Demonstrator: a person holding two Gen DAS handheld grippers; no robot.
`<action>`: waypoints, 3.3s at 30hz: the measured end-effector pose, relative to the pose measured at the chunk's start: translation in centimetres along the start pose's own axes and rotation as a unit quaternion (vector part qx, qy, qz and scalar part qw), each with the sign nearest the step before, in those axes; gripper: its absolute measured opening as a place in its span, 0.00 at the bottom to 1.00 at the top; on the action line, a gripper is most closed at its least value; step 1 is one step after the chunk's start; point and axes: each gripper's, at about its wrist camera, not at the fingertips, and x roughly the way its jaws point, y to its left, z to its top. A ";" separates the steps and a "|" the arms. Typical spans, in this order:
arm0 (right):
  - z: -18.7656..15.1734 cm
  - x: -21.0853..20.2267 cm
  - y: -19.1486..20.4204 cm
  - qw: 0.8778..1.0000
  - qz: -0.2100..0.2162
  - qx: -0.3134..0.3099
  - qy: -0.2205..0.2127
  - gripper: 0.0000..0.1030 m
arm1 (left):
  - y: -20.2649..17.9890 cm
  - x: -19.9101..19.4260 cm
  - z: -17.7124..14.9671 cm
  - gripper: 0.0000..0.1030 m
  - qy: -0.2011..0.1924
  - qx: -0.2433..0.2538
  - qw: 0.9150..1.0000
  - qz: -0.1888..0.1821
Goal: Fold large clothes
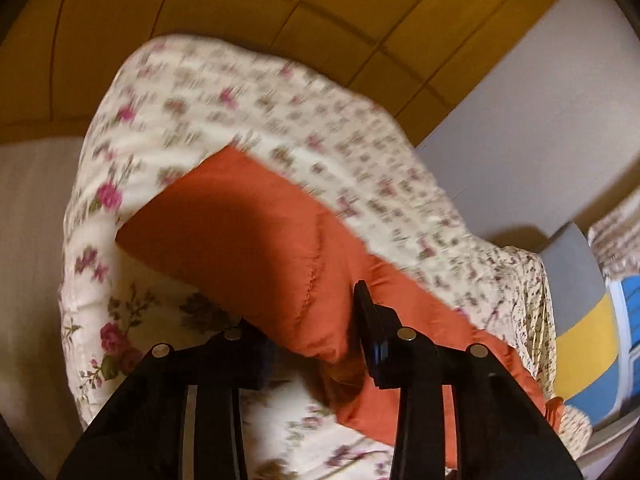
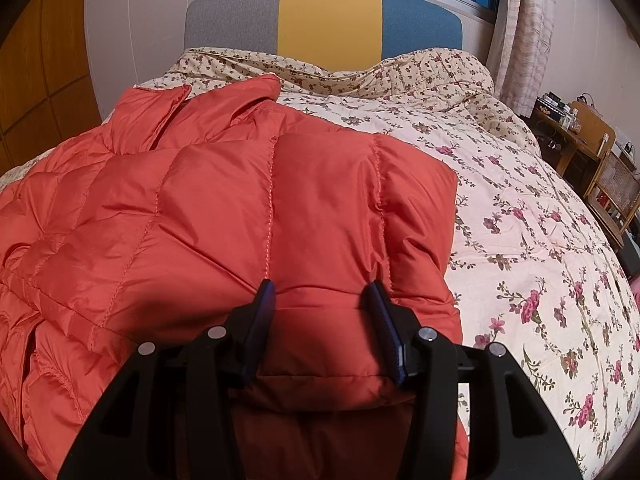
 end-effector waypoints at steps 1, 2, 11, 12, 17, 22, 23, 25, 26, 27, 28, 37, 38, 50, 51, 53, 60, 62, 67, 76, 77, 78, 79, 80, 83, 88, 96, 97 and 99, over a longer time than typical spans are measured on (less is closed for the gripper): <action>0.0 0.0 0.0 1.000 0.000 0.000 0.000 0.47 | -1.0 -0.5 -0.1 0.26 -0.009 0.016 1.000 -0.005; 0.0 0.0 0.0 1.000 0.001 0.001 0.000 0.47 | -1.7 -0.7 -0.2 0.26 -0.015 0.026 0.999 -0.010; 0.2 0.0 0.0 1.000 0.001 0.002 0.000 0.47 | -9.9 -4.1 -3.6 0.17 -0.058 0.156 0.984 -0.069; 0.2 0.0 0.0 1.000 0.000 0.002 0.000 0.47 | -10.5 -4.3 -4.0 0.17 -0.058 0.165 0.982 -0.074; 0.2 0.0 -0.1 1.000 0.001 0.002 0.000 0.47 | -13.9 -5.8 -6.7 0.17 -0.062 0.217 0.967 -0.116; 0.2 0.0 0.1 1.000 0.001 0.003 0.000 0.47 | -16.3 -6.5 -8.8 0.13 -0.045 0.235 0.960 -0.146; 0.2 0.0 0.1 1.000 0.001 0.003 0.000 0.47 | -17.0 -6.8 -9.4 0.13 -0.040 0.238 0.958 -0.154; 0.2 0.0 0.1 1.000 0.000 0.002 0.000 0.47 | -18.0 -7.4 -10.5 0.13 -0.034 0.245 0.954 -0.169; 0.2 0.0 0.0 1.000 0.001 0.003 0.000 0.47 | -18.6 -7.7 -11.2 0.13 -0.031 0.252 0.951 -0.178; 0.2 0.0 0.0 1.000 0.001 0.003 0.000 0.47 | -19.2 -8.0 -11.9 0.13 -0.029 0.258 0.948 -0.186; 0.2 0.0 0.0 1.000 0.000 0.002 -0.001 0.47 | -19.7 -8.3 -12.5 0.13 -0.026 0.265 0.944 -0.195; 0.2 0.0 0.0 1.000 0.001 0.003 -0.001 0.47 | -24.5 -10.4 -18.9 0.13 0.009 0.322 0.909 -0.264; 0.2 0.1 0.0 1.000 0.001 0.003 -0.001 0.47 | -25.0 -10.5 -19.5 0.13 0.013 0.330 0.905 -0.267; 0.3 0.1 0.0 1.000 0.002 0.005 -0.001 0.48 | -28.8 -10.9 -26.7 0.13 0.050 0.397 0.865 -0.301; 0.3 0.2 0.0 1.000 0.002 0.005 -0.001 0.48 | -29.1 -11.0 -27.2 0.13 0.052 0.401 0.862 -0.304; 0.3 0.2 0.1 1.000 0.003 0.006 -0.001 0.48 | -29.8 -10.8 -28.5 0.13 0.061 0.416 0.853 -0.309; 0.2 0.1 -0.1 1.000 0.003 0.006 -0.001 0.47 | -31.2 -8.4 -32.0 0.13 0.122 0.461 0.823 -0.308; 0.3 0.2 0.0 1.000 0.004 0.006 -0.001 0.48 | -31.1 -7.8 -32.4 0.14 0.133 0.466 0.820 -0.303; 0.3 0.1 -0.2 1.000 0.007 0.009 -0.002 0.48 | -30.2 -8.1 -31.5 0.84 0.176 0.448 0.812 -0.331; 0.4 -0.5 -0.5 1.000 0.022 0.016 -0.012 0.57 | -26.5 -8.0 -23.9 0.89 0.122 0.400 0.851 -0.319; 0.7 -1.0 -0.3 1.000 0.022 0.014 -0.018 0.57 | -26.1 -7.3 -22.9 0.89 0.117 0.392 0.861 -0.302; 1.0 -1.8 -0.2 0.999 0.024 0.012 -0.029 0.57 | -25.6 -6.2 -21.6 0.89 0.112 0.382 0.874 -0.278; 1.5 -2.6 0.0 0.999 0.032 0.014 -0.042 0.57 | -25.1 -5.3 -20.4 0.89 0.109 0.373 0.885 -0.256; 2.0 -3.4 0.2 0.998 0.041 0.016 -0.054 0.57 | -24.7 -4.5 -19.4 0.89 0.105 0.363 0.893 -0.244; 5.2 -5.9 2.6 0.992 0.081 0.017 -0.096 0.57 | -24.0 -2.7 -16.7 0.89 0.091 0.340 0.913 -0.207; 8.7 -4.0 8.3 0.989 0.128 -0.012 -0.069 0.57 | -25.1 0.4 -15.5 0.84 0.105 0.356 0.912 -0.176; 7.5 3.3 9.0 0.992 0.118 0.040 0.013 0.63 | -27.1 4.8 -17.5 0.80 0.108 0.431 0.884 -0.147; 7.2 4.0 8.7 0.991 0.125 0.050 0.018 0.63 | -26.9 5.5 -17.7 0.81 0.112 0.433 0.882 -0.148; 6.9 4.7 8.6 0.992 0.119 0.046 0.017 0.63 | -26.5 6.5 -17.9 0.82 0.115 0.434 0.880 -0.155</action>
